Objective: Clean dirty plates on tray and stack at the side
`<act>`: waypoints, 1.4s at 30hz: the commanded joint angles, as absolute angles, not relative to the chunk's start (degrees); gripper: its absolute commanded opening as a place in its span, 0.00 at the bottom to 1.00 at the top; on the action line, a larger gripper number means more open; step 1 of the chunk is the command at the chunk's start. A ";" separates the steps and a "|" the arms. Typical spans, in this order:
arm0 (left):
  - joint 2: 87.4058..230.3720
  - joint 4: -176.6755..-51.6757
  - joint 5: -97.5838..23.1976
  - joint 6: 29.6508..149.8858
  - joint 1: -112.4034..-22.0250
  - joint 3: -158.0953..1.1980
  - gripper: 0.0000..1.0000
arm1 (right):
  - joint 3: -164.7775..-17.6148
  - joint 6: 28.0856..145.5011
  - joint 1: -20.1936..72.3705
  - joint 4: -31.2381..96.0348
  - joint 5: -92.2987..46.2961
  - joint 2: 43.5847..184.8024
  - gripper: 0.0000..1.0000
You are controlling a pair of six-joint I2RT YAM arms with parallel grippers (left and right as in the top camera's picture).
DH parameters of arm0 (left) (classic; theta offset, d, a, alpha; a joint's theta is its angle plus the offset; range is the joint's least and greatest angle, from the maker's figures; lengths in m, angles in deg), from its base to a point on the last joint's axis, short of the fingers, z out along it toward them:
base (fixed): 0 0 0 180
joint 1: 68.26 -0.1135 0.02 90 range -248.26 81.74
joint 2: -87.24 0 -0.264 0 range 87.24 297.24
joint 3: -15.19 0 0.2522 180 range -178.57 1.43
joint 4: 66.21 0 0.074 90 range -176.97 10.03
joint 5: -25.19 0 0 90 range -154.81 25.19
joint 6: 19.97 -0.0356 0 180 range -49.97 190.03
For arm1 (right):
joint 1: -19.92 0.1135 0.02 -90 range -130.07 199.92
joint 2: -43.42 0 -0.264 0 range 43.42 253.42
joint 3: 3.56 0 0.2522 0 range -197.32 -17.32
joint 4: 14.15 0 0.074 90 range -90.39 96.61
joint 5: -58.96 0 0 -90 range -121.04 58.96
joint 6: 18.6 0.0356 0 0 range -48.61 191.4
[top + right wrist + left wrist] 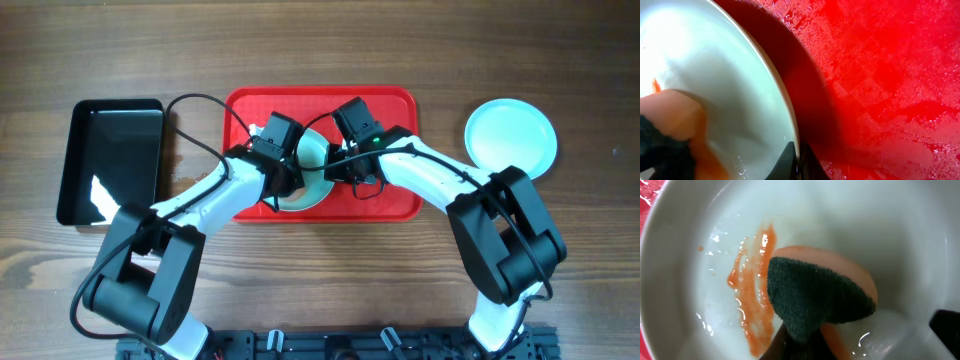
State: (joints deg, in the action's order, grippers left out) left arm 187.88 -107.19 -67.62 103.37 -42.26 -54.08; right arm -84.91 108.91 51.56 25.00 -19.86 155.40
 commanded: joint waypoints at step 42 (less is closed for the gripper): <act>183.38 -96.64 -55.27 106.43 -48.52 -53.31 0.04 | -84.13 109.11 51.26 25.66 -22.64 157.66 0.04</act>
